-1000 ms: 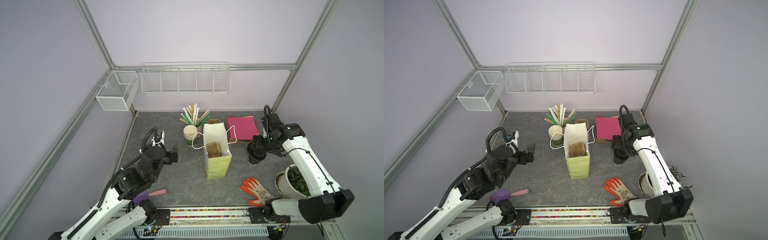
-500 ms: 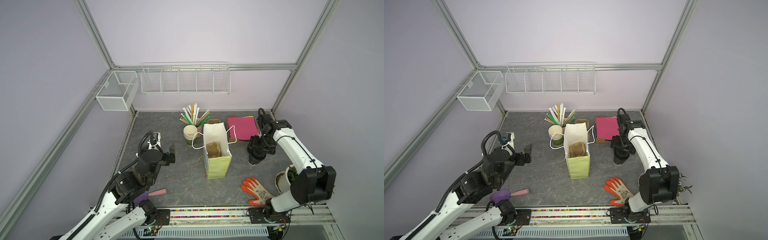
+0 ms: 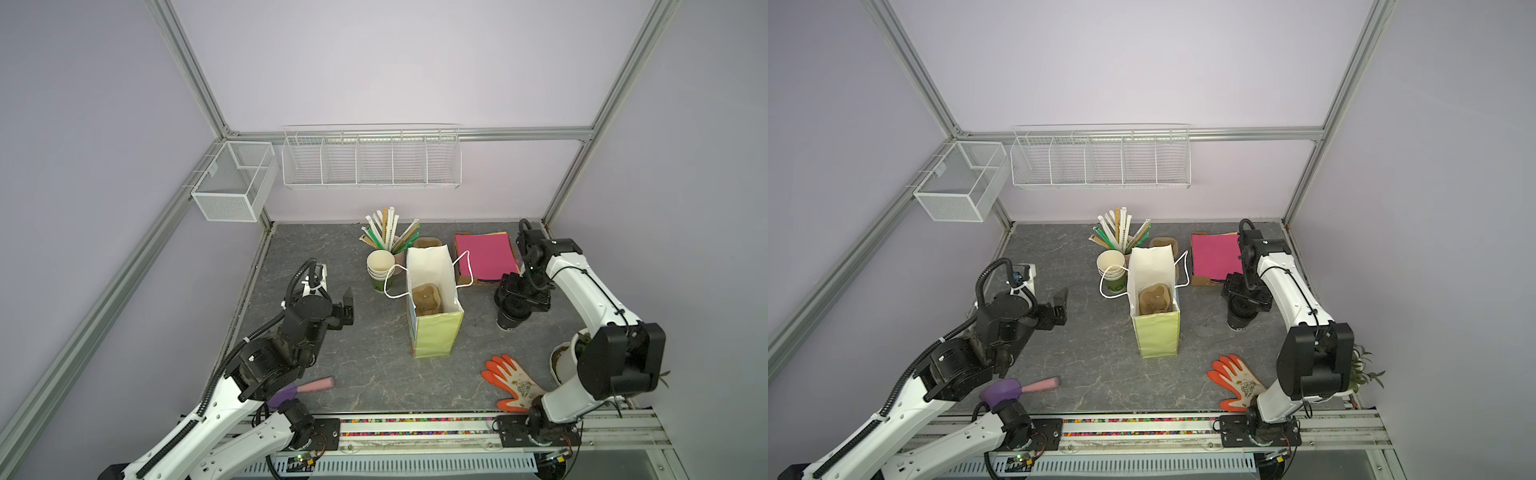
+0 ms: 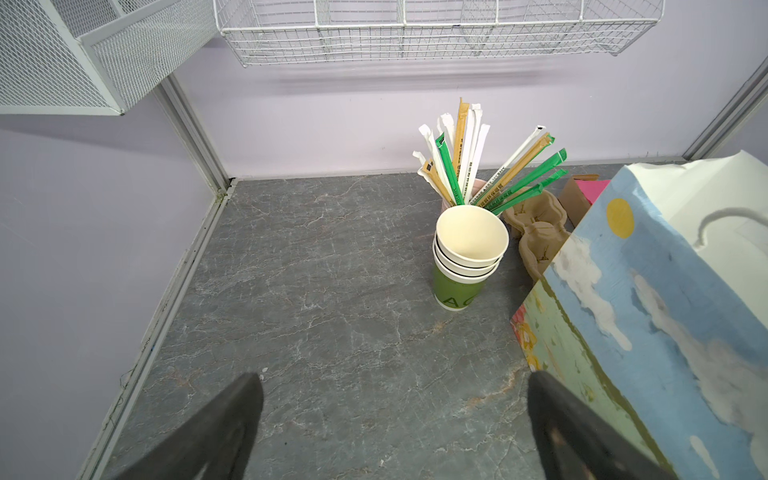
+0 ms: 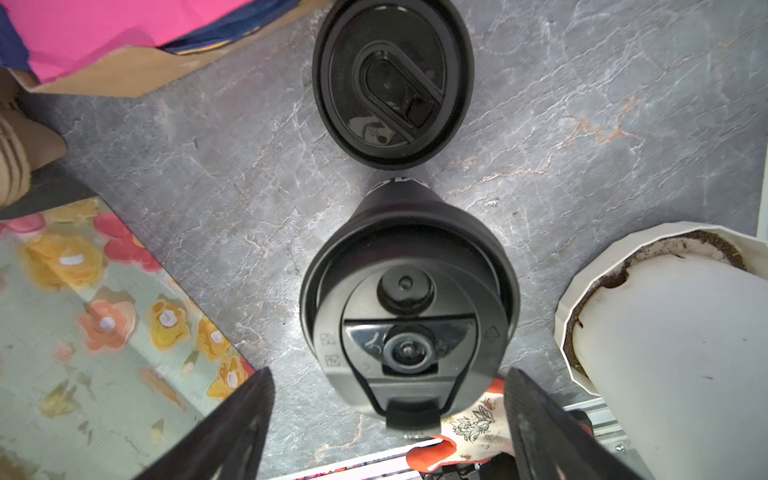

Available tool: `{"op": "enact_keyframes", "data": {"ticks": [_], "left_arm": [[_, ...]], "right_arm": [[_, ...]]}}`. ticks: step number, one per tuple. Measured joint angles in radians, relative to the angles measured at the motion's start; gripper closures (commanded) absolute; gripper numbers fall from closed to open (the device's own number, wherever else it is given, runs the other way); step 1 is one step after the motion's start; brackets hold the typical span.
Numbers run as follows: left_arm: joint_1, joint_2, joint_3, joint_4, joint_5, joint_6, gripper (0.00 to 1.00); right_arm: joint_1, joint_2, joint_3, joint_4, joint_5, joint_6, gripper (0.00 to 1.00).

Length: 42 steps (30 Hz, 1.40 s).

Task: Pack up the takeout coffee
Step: 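Grasp the black lidded coffee cup with the right gripper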

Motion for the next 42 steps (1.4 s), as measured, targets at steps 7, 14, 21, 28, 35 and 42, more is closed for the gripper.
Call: {"op": "enact_keyframes", "data": {"ticks": [7, 14, 21, 28, 35, 42], "left_arm": [[0.001, 0.003, 0.0, 0.0, 0.0, 0.0, 0.01], [0.003, 0.003, 0.0, 0.0, 0.0, 0.0, 0.01], [0.007, 0.038, 0.0, -0.001, 0.001, 0.0, 0.01], [0.011, 0.042, 0.0, -0.001, 0.001, 0.0, 0.01], [0.013, 0.044, 0.0, -0.001, 0.005, 0.0, 0.01], [0.013, 0.046, 0.0, -0.001, 0.007, 0.0, 0.01]], "right_arm": [[-0.008, 0.027, 0.021, -0.043, -0.008, -0.003, 0.07], [-0.01, 0.039, 0.019, -0.045, -0.011, -0.016, 0.03], [-0.01, 0.048, 0.013, -0.035, -0.011, -0.034, 0.06], [-0.017, 0.056, 0.013, -0.023, -0.011, -0.046, 0.16], [-0.024, 0.056, 0.005, -0.012, -0.013, -0.05, 0.2], [-0.029, 0.056, -0.001, -0.01, -0.012, -0.05, 0.19]]}}
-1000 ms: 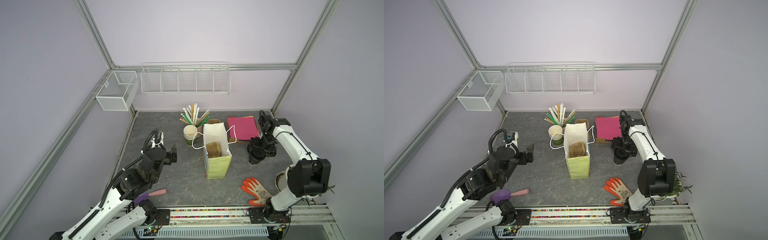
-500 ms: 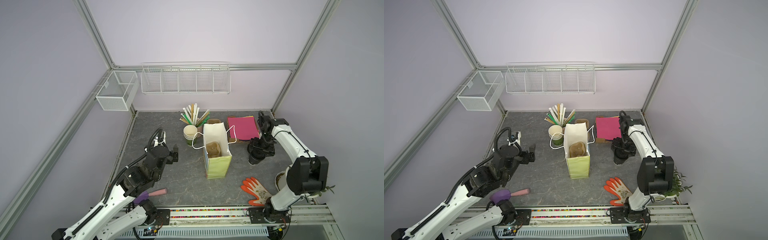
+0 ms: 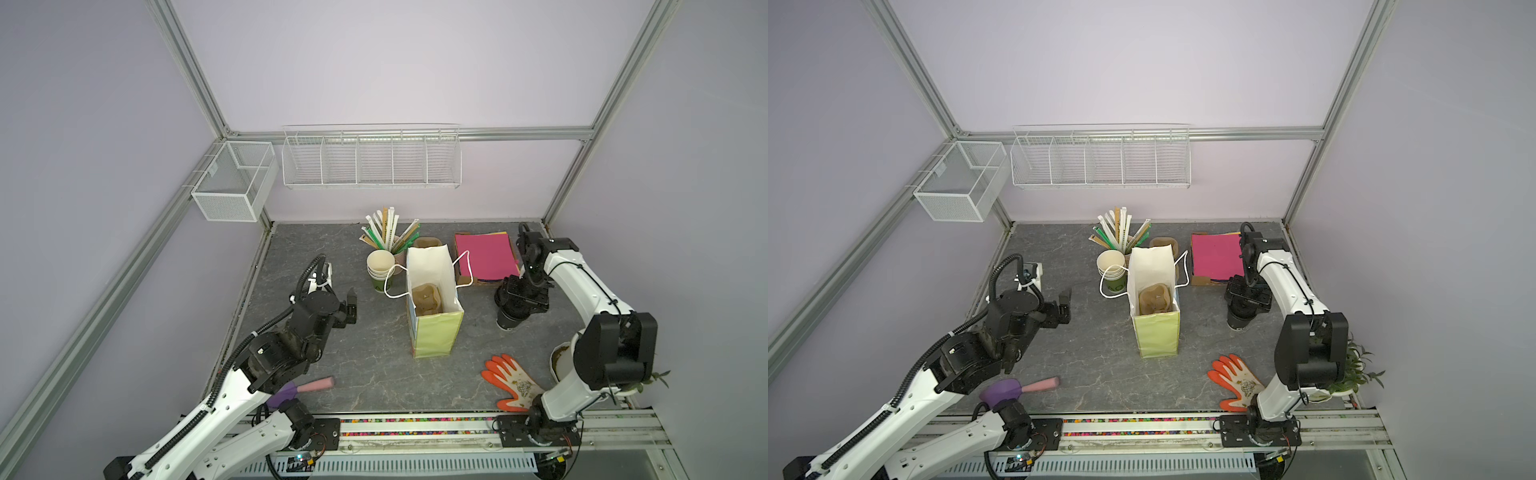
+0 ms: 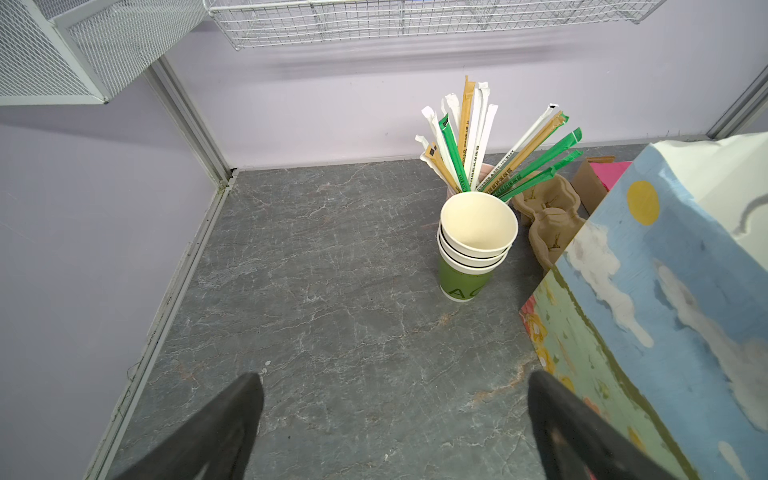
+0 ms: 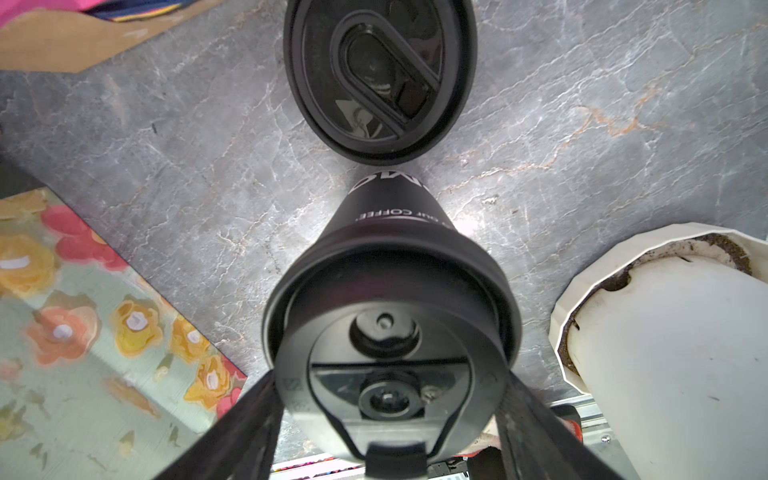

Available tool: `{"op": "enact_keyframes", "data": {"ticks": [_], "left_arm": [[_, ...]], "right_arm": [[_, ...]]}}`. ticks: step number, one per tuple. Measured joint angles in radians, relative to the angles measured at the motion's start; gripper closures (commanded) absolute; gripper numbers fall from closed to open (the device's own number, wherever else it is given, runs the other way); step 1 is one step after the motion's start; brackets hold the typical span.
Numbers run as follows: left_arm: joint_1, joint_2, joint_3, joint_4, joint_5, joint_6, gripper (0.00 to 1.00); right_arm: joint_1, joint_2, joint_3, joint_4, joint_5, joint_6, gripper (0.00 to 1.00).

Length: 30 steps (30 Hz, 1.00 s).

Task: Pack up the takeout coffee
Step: 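Grasp the black lidded coffee cup with the right gripper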

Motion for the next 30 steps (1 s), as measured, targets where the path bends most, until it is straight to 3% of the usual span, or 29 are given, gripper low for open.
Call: {"op": "enact_keyframes", "data": {"ticks": [4, 11, 23, 30], "left_arm": [[0.0, 0.0, 0.0, 0.0, 0.001, 0.0, 0.01], [0.0, 0.0, 0.0, 0.0, 0.001, 0.0, 0.01], [0.006, 0.0, 0.0, 0.0, 0.002, 0.0, 0.01], [0.012, 0.0, 0.0, 0.0, 0.007, 0.0, 0.01]], "right_arm": [[-0.001, 0.0, -0.002, 0.002, 0.0, 0.0, 0.21], [-0.001, -0.003, -0.011, 0.006, 0.0, -0.004, 0.34], [-0.001, -0.039, -0.041, 0.013, -0.008, -0.008, 0.37], [0.003, -0.144, -0.044, 0.003, -0.014, -0.026, 0.37]]}}
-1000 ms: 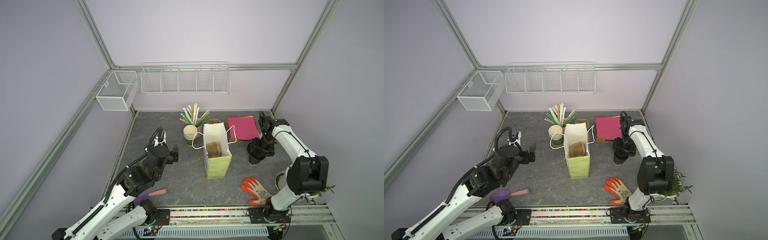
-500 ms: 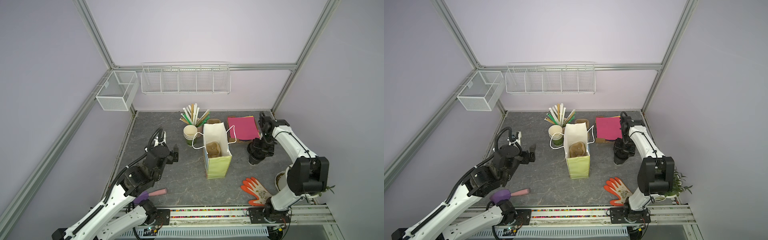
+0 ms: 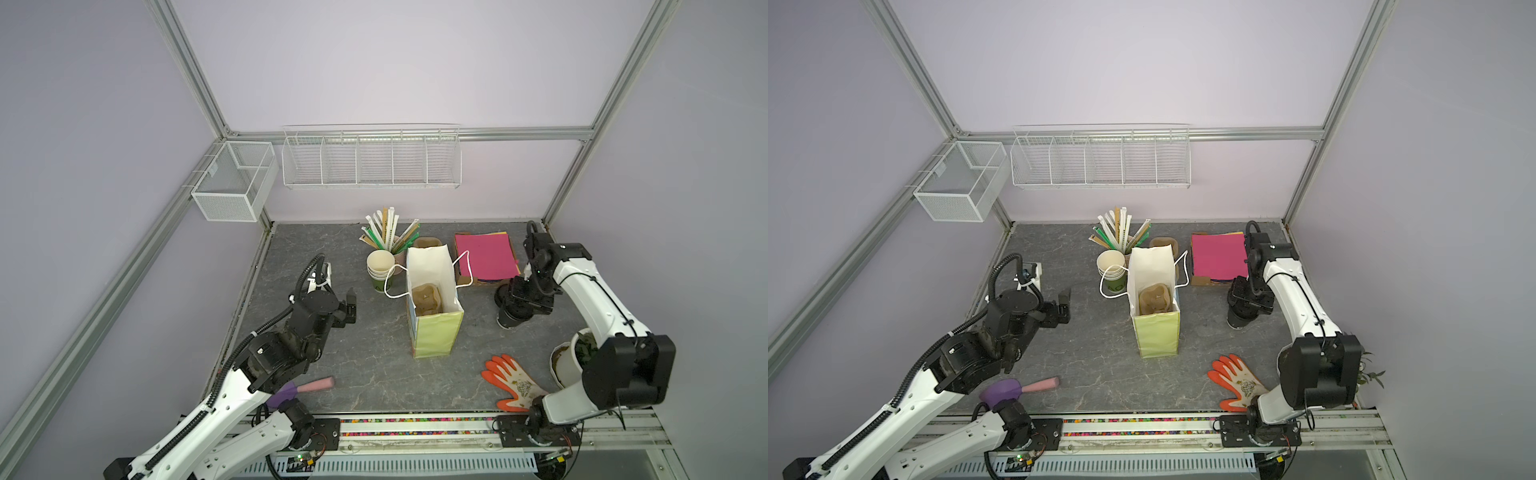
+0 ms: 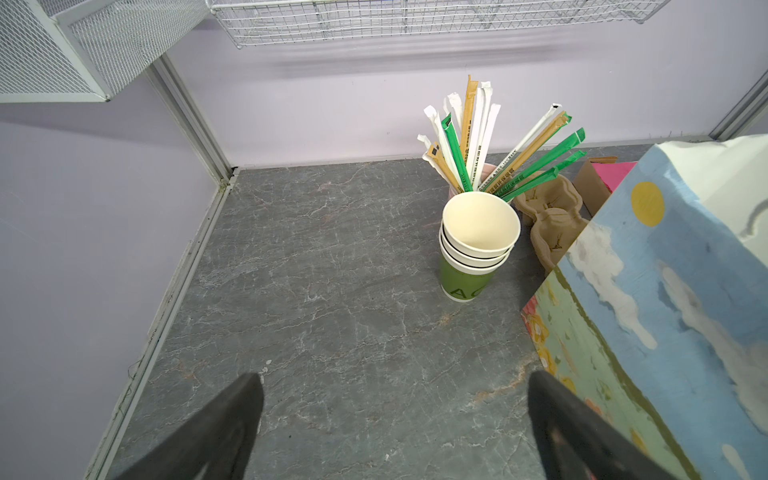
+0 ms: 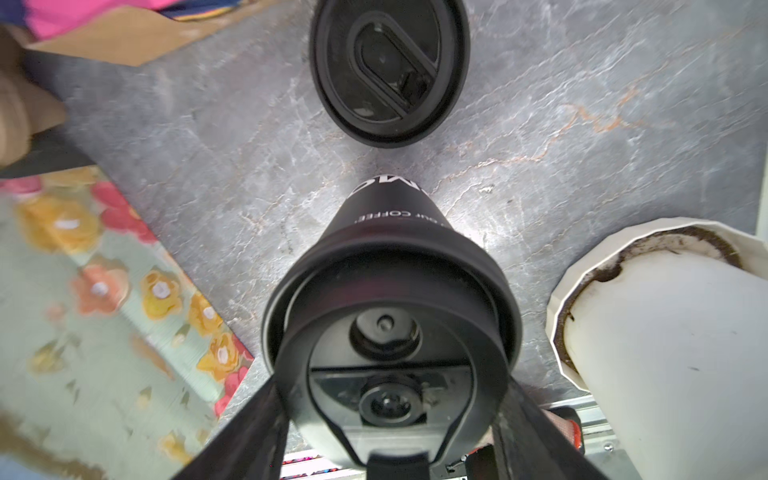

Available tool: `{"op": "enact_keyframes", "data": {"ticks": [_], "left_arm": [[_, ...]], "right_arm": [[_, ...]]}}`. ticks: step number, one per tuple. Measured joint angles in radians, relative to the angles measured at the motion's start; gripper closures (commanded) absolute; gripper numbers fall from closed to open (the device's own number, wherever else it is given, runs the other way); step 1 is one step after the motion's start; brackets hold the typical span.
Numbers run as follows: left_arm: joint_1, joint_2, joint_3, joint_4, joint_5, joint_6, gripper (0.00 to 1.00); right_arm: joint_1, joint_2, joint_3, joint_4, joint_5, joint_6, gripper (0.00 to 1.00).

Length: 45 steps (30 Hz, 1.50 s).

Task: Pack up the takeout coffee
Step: 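Grasp the black lidded coffee cup with the right gripper, then lift the black coffee cup and carry it over the bag opening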

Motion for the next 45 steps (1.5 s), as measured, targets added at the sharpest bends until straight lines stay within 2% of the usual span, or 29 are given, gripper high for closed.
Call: {"op": "enact_keyframes", "data": {"ticks": [9, 14, 22, 28, 33, 40, 45], "left_arm": [[0.008, 0.003, 0.0, 0.0, 0.017, 0.0, 0.01], [0.008, 0.004, 0.0, 0.0, 0.021, 0.0, 0.01], [0.009, 0.005, 0.0, 0.0, 0.025, 0.0, 0.01], [0.013, 0.007, 0.0, 0.0, 0.025, 0.0, 0.01], [0.016, 0.008, 0.0, -0.001, 0.025, 0.0, 0.01], [0.023, 0.008, 0.0, -0.003, 0.025, 0.0, 0.01], [0.029, 0.008, 0.0, -0.003, 0.028, 0.0, 0.01]], "right_arm": [[0.069, -0.193, 0.087, -0.05, 0.009, -0.011, 0.38], [0.161, -0.275, 0.227, -0.099, 0.045, -0.002, 0.38], [0.274, -0.315, 0.523, -0.193, 0.076, 0.016, 0.39], [0.391, -0.296, 0.686, -0.224, 0.071, 0.032, 0.39], [0.539, -0.251, 0.76, -0.225, 0.068, 0.064, 0.39], [0.798, -0.096, 0.927, -0.239, 0.185, 0.103, 0.39], [0.884, 0.011, 0.975, -0.269, 0.242, 0.139, 0.39]]}}
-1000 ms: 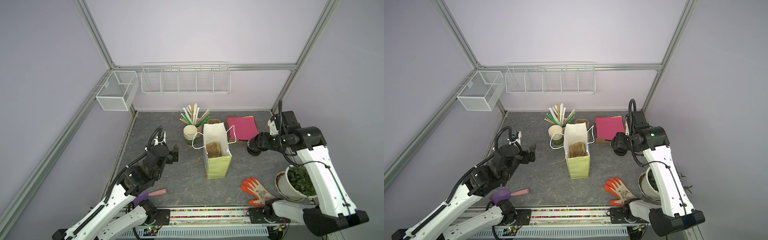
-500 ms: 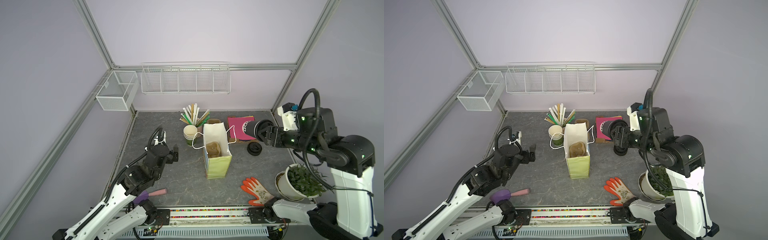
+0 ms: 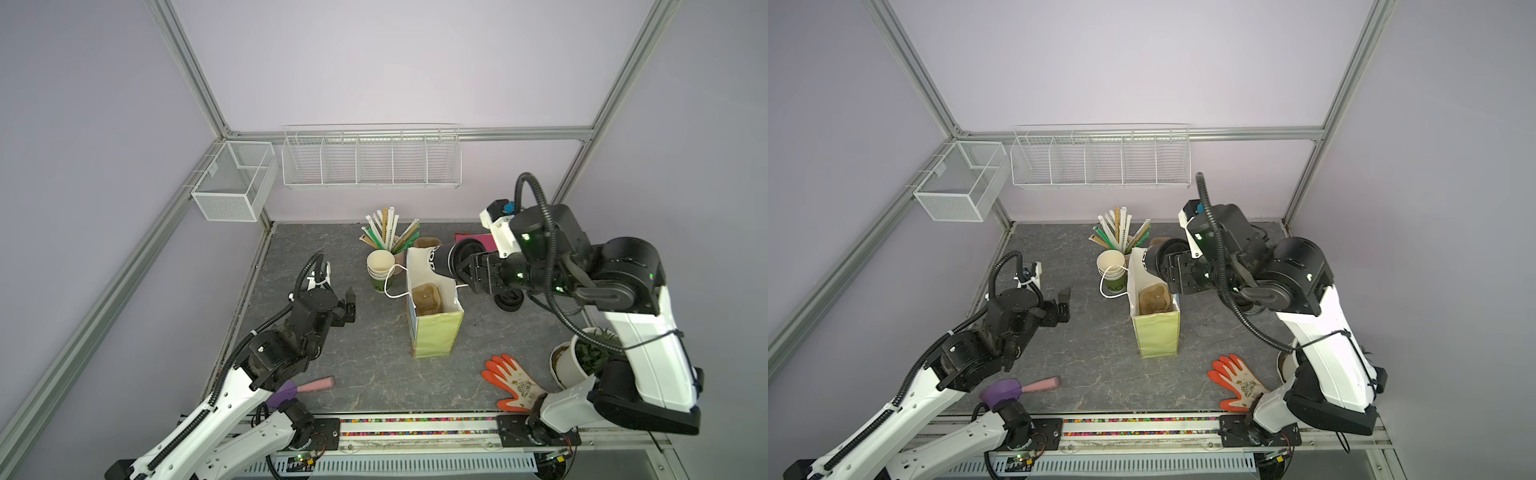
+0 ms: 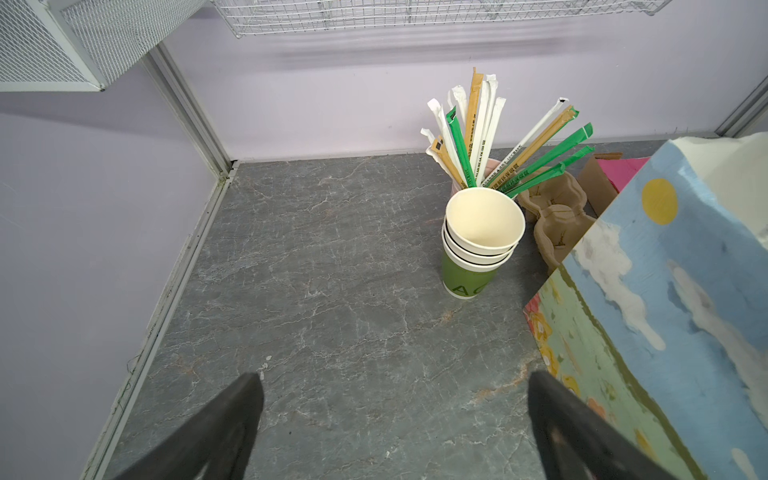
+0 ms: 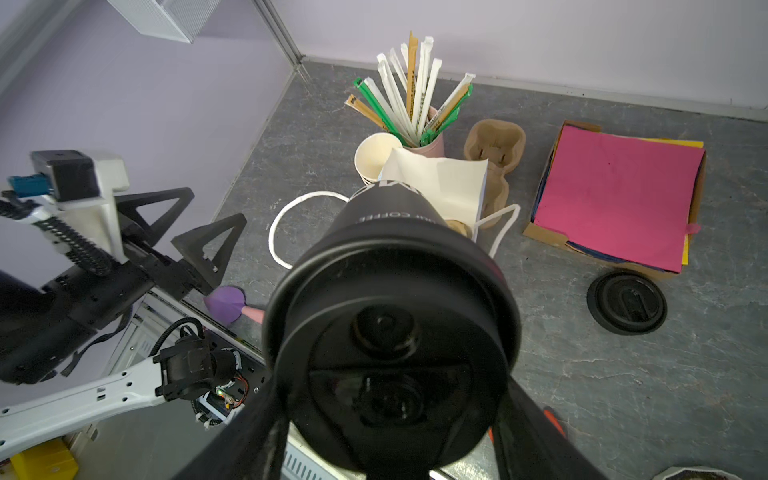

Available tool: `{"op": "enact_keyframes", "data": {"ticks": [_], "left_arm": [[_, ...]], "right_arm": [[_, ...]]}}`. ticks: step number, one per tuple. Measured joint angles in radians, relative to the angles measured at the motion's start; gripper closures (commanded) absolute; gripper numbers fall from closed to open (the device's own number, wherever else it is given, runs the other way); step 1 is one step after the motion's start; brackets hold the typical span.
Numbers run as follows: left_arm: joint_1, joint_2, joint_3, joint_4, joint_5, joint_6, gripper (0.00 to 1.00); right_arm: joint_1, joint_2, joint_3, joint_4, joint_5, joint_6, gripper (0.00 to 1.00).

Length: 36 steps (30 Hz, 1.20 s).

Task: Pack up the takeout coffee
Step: 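Lift the black coffee cup and carry it over the bag opening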

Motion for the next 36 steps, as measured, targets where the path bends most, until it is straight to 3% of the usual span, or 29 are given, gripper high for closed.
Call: {"op": "enact_keyframes", "data": {"ticks": [14, 26, 36], "left_arm": [[0.001, -0.002, 0.0, 0.0, 0.015, 0.0, 0.01], [0.001, -0.002, 0.0, -0.002, 0.019, 0.0, 0.01], [0.001, 0.002, 0.0, -0.009, 0.023, 0.0, 0.01]], "right_arm": [[0.029, 0.328, 0.097, -0.094, 0.029, 0.034, 0.38], [0.013, 0.341, 0.048, -0.094, 0.029, 0.072, 0.39], [-0.054, 0.34, -0.086, -0.094, -0.051, 0.095, 0.4]]}}
